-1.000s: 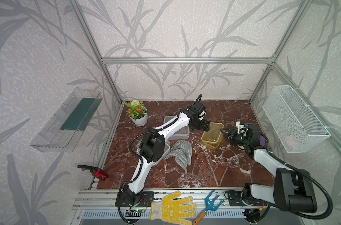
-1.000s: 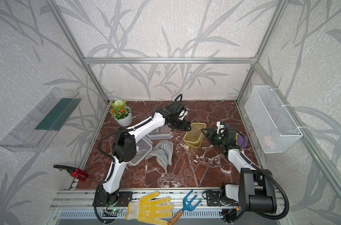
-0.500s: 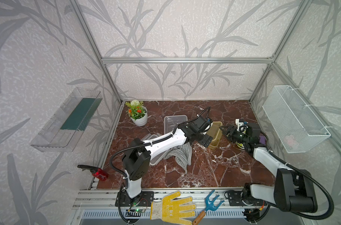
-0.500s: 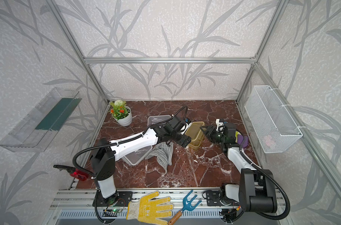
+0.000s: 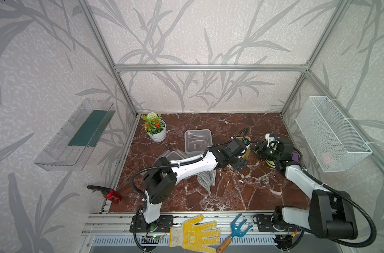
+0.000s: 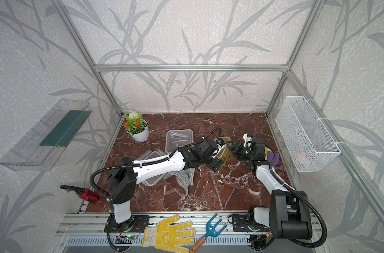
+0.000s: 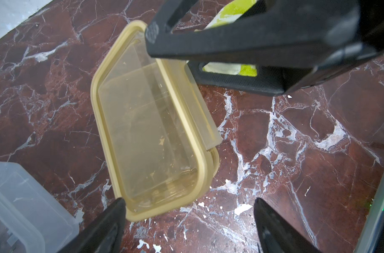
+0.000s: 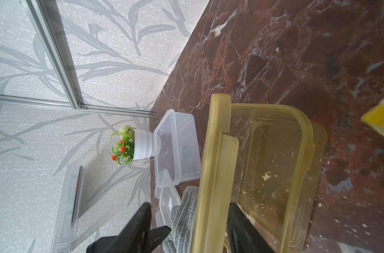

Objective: Wipe the insides of the lunch boxes
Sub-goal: Open the lid of the lunch box.

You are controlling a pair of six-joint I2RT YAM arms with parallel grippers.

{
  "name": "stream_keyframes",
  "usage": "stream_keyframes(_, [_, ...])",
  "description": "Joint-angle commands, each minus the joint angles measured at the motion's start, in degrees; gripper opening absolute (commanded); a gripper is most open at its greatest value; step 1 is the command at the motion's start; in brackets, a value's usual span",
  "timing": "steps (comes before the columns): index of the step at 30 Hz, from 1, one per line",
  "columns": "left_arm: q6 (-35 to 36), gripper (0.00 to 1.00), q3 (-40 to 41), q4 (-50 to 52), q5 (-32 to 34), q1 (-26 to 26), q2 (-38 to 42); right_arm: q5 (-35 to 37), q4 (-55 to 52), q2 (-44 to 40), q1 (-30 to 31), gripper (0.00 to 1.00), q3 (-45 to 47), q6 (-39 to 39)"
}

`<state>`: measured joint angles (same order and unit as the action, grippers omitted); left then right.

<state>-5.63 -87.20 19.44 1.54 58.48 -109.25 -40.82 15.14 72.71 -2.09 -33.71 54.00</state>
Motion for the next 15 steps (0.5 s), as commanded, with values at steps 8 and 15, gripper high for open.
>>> stream_keyframes(8, [-1.0,0.83,-5.1,3.2,7.8,0.8,-4.6,-0.3,0.1,-0.7,0.5,0.56,-2.6,0.0])
stream_keyframes(15, [-5.3,0.63,-7.8,3.9,13.7,0.5,-6.7,0.1,-1.6,-1.8,0.5,0.56,-1.8,-1.3])
